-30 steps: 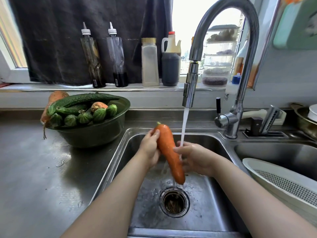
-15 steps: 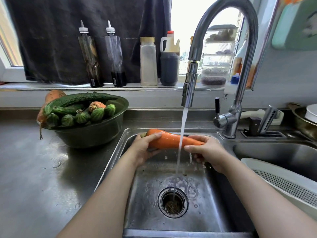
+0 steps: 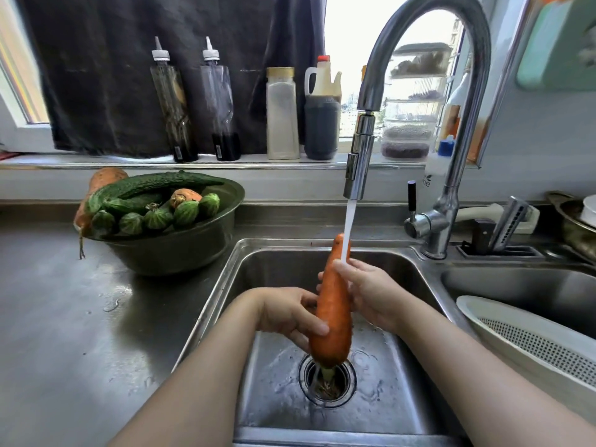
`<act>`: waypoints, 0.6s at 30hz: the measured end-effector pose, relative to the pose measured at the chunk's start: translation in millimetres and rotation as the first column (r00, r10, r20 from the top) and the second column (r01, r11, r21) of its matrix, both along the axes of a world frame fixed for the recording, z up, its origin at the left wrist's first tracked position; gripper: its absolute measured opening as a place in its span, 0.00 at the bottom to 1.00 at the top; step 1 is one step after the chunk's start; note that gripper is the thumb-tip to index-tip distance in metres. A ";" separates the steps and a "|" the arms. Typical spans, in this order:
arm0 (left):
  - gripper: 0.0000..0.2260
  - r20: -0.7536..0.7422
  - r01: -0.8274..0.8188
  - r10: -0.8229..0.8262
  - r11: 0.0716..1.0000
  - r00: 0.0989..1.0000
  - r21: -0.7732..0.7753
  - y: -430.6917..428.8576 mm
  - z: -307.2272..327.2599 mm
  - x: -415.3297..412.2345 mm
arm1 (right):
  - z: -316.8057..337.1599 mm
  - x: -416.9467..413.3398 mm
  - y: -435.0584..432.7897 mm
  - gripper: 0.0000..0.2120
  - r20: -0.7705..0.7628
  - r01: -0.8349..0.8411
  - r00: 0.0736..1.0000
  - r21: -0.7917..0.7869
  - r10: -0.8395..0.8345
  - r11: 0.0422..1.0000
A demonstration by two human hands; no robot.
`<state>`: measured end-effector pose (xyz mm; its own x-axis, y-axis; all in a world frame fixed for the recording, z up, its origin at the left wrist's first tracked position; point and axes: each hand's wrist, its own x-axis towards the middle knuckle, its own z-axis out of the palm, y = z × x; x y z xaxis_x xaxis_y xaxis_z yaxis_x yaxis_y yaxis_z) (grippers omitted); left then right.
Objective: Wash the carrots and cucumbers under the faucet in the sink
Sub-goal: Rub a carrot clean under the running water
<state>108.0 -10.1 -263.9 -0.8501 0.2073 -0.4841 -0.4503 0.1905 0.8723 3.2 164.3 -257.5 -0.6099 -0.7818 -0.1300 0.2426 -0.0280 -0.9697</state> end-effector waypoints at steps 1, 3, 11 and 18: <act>0.19 0.022 0.014 -0.013 1.000 1.000 -0.010 0.7 1.3 0.2 | -0.5 2.0 -0.8 0.16 -0.014 -0.011 1.000 0.020 0.011 1.000; 0.13 0.054 0.023 -0.019 0.997 0.998 -0.074 3.2 7.1 0.1 | -1.7 4.5 -0.6 0.17 -0.025 -0.036 0.999 0.057 0.038 0.998; 0.11 -0.126 -0.272 0.244 0.905 0.962 -0.326 -9.8 10.0 2.0 | 5.0 7.0 5.2 0.27 0.137 -0.170 0.977 0.029 0.164 0.985; 0.17 -0.418 -0.372 0.461 0.885 0.783 0.280 31.0 18.9 -12.9 | 7.0 7.8 7.4 0.35 0.058 -0.172 0.985 0.161 0.164 0.972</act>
